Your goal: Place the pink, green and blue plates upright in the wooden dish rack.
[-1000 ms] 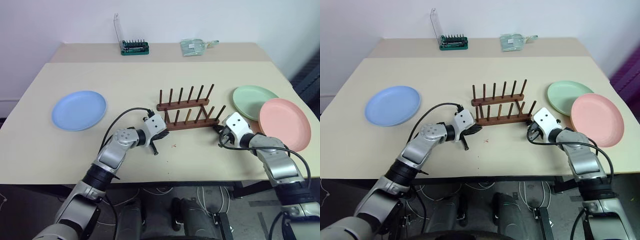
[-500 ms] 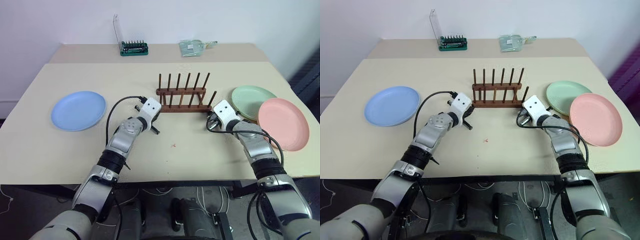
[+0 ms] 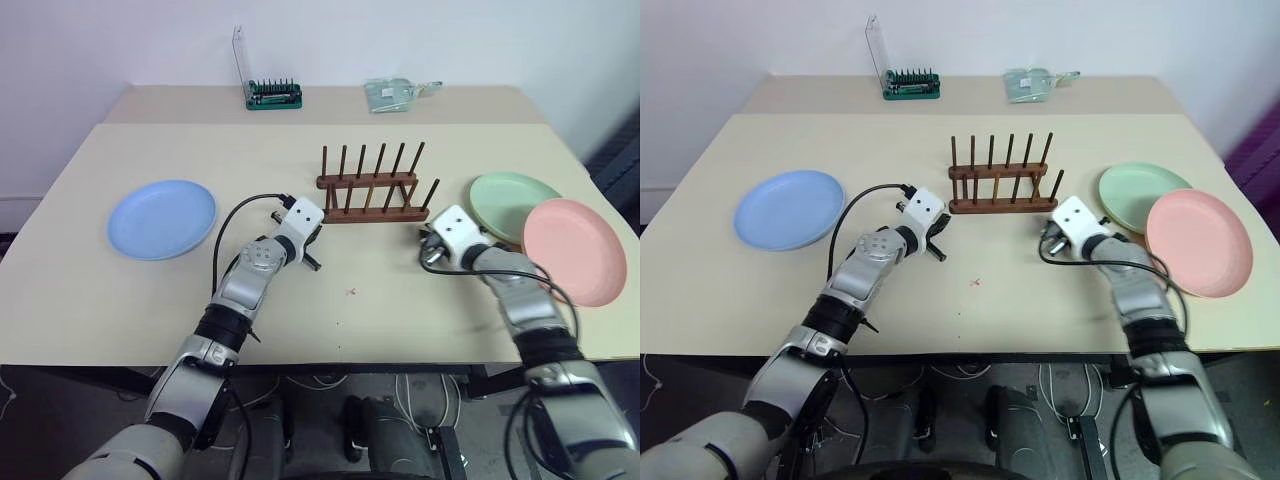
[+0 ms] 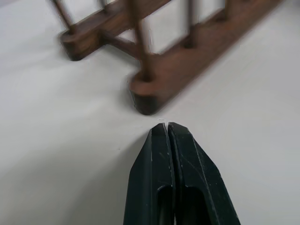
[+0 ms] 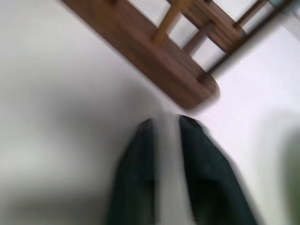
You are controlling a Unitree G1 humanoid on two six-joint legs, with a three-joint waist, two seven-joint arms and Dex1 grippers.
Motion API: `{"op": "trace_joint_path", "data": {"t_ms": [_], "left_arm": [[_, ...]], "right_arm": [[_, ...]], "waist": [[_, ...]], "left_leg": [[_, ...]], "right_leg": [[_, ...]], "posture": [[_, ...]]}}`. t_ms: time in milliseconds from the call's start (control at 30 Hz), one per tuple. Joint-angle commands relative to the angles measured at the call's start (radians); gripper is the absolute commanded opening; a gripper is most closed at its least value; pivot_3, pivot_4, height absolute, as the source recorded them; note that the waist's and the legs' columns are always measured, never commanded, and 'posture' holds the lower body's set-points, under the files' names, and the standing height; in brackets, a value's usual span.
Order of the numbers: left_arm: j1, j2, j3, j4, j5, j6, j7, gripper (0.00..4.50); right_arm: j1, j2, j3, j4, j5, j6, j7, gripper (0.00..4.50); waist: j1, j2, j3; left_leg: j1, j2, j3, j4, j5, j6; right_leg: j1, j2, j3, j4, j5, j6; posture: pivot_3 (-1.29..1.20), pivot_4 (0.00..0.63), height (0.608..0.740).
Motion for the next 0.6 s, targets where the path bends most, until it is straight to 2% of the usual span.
{"op": "trace_joint_path", "data": {"t_ms": [33, 133, 300, 533, 567, 600], "left_arm": [[0.065, 0.023, -0.050, -0.280, -0.142, 0.023, -0.207, 0.00], [0.111, 0.051, -0.075, -0.366, -0.194, 0.046, -0.298, 0.00], [0.130, 0.075, -0.104, -0.414, -0.287, 0.099, -0.424, 0.00], [0.096, 0.059, -0.148, -0.420, -0.289, 0.088, -0.470, 0.00], [0.094, 0.057, -0.150, -0.417, -0.284, 0.087, -0.467, 0.00], [0.093, 0.056, -0.151, -0.415, -0.281, 0.086, -0.465, 0.00]], "right_arm": [[0.114, -0.078, -0.184, -0.323, 0.052, 0.158, -0.008, 2.88], [0.227, -0.080, -0.285, -0.489, 0.073, 0.287, -0.033, 4.36], [0.397, -0.069, -0.326, -0.597, 0.049, 0.372, -0.054, 4.36], [0.341, -0.037, -0.280, -0.409, -0.018, 0.355, -0.186, 4.36], [0.326, -0.040, -0.270, -0.368, -0.033, 0.338, -0.204, 3.86], [0.318, -0.044, -0.262, -0.344, -0.040, 0.327, -0.211, 3.55]], "waist": [[0.000, 0.000, 0.000], [0.000, 0.000, -0.001], [-0.004, 0.001, -0.001], [-0.002, 0.001, -0.001], [-0.001, 0.001, -0.001], [-0.001, 0.001, -0.001]], "left_leg": [[0.000, 0.000, 0.000, -0.001, 0.000, 0.000], [0.001, 0.000, 0.000, -0.001, 0.000, 0.000], [0.003, 0.000, -0.002, 0.000, 0.000, 0.000], [0.002, -0.001, -0.002, 0.000, 0.000, 0.000], [0.002, -0.001, -0.002, 0.000, 0.000, 0.000], [0.002, -0.001, -0.002, 0.000, 0.000, 0.000]], "right_leg": [[-0.001, -0.001, 0.000, 0.000, 0.000, 0.000], [0.000, 0.001, 0.000, 0.000, -0.002, -0.001], [0.002, 0.003, 0.000, -0.002, -0.003, -0.002], [0.001, 0.003, 0.000, -0.003, -0.003, -0.002], [0.001, 0.003, 0.000, -0.003, -0.003, -0.002], [0.001, 0.003, 0.000, -0.003, -0.003, -0.002]], "posture": [[0.00, 0.150, 0.730], [0.00, 0.150, 0.730], [0.00, 0.150, 0.730], [0.00, 0.150, 0.730], [0.00, 0.150, 0.730], [0.00, 0.150, 0.730]]}}
